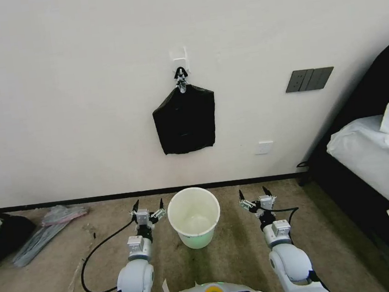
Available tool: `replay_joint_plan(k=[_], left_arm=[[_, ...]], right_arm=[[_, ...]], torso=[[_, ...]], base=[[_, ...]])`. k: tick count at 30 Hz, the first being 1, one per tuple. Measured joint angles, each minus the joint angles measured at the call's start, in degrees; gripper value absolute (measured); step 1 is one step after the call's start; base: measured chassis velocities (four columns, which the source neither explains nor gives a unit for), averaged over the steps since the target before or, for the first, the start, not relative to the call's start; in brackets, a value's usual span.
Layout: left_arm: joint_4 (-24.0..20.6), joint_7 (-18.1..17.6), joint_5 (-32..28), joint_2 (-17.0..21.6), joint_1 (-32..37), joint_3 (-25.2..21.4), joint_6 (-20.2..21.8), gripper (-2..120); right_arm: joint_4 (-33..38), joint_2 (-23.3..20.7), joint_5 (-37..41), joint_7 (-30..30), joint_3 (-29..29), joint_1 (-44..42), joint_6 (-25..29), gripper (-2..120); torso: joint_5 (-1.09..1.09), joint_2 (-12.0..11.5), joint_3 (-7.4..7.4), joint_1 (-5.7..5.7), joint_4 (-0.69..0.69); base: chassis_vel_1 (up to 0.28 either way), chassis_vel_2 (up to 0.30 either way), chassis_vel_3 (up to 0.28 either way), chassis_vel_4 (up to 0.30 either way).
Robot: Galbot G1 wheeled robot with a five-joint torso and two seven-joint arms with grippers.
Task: Place a trash bag onto the trash bin.
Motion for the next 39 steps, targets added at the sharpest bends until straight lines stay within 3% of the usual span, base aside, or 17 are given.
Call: replay_joint_plan(k=[28, 30, 31, 34, 35, 37, 39], left_arm=[[-0.2, -0.3, 0.0, 0.1, 0.3, 0.0, -0.4, 100], [-2.6, -2.9, 0.8, 1.1, 2.5, 0.9, -4.3, 100], [-2.6, -2.9, 0.8, 1.1, 2.5, 0.9, -4.3, 100], [-7.0, -7.5, 1.9, 3.0, 6.5, 2.2, -11.0, 100], [-7.0, -7.5, 1.9, 3.0, 6.5, 2.2, -11.0, 100], [-8.3, -8.5, 1.3, 3.7, 7.6, 2.2, -12.4, 100], [-8.4, -8.5, 1.0, 3.8, 7.7, 2.0, -12.5, 100]], right_arm=[[0.2, 0.0, -0.1, 0.1, -0.1, -0.1, 0.2, 100], [2.6, 0.5, -2.3, 1.4, -1.4, -1.5, 3.6, 100], [2.6, 0.5, -2.3, 1.4, -1.4, -1.5, 3.6, 100], [7.1, 1.4, -6.5, 3.9, -3.8, -4.2, 10.0, 100], [7.1, 1.4, -6.5, 3.9, -3.8, -4.2, 10.0, 100], [11.0, 2.1, -9.9, 5.9, -5.9, -6.4, 15.3, 100], [11.6, 1.9, -9.8, 6.3, -6.5, -6.7, 16.2, 100]], torso=[[0.00, 0.0, 0.00, 0.00, 0.00], [0.00, 0.0, 0.00, 0.00, 0.00], [0.00, 0.0, 0.00, 0.00, 0.00], [0.00, 0.0, -0.01, 0.00, 0.02], [0.00, 0.0, -0.01, 0.00, 0.02], [-0.04, 0.0, -0.01, 0.00, -0.01], [-0.04, 0.0, -0.01, 0.00, -0.01]], base=[[0.000, 0.000, 0.000, 0.000], [0.000, 0.000, 0.000, 0.000], [0.000, 0.000, 0.000, 0.000], [0.000, 0.000, 0.000, 0.000], [0.000, 0.000, 0.000, 0.000], [0.000, 0.000, 0.000, 0.000], [0.000, 0.000, 0.000, 0.000]])
